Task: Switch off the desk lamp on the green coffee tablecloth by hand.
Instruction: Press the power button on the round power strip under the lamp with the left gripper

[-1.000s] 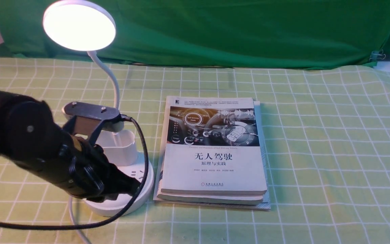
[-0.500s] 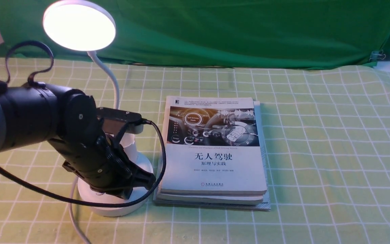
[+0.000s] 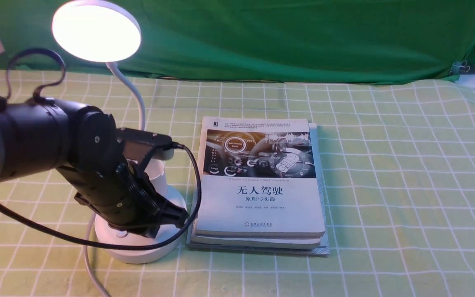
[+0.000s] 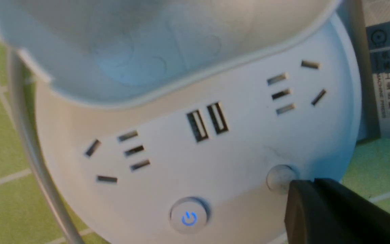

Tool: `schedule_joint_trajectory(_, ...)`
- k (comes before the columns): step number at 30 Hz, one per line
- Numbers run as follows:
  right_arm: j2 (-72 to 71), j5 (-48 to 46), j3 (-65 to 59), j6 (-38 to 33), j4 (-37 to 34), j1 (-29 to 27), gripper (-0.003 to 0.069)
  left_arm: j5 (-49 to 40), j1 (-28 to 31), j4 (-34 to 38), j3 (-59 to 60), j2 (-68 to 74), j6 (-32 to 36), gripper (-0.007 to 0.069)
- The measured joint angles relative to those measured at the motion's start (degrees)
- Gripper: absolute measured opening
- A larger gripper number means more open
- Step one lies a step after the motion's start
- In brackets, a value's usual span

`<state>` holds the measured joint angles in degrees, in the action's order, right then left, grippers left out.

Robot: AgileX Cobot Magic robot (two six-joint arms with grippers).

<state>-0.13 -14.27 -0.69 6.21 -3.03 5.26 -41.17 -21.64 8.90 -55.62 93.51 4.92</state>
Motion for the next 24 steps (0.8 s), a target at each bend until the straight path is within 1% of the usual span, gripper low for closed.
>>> schedule_joint_trajectory(10, 0.0, 0.1, 0.0, 0.0, 0.0, 0.0, 0.0029, 1.3, 0.0, -1.0, 0.0, -0.2, 0.2, 0.0006)
schedule_joint_trajectory(15, 0.0, 0.1, 0.0, 0.0, 0.0, 0.0, 0.0029, 2.8, 0.0, -1.3, -0.4, 3.2, 0.2, 0.0006)
schedule_joint_trajectory(24, 0.0, 0.1, 0.0, 0.0, 0.0, 0.0, 0.0029, 2.2, 0.0, -1.7, -0.7, 2.4, 0.3, 0.0006)
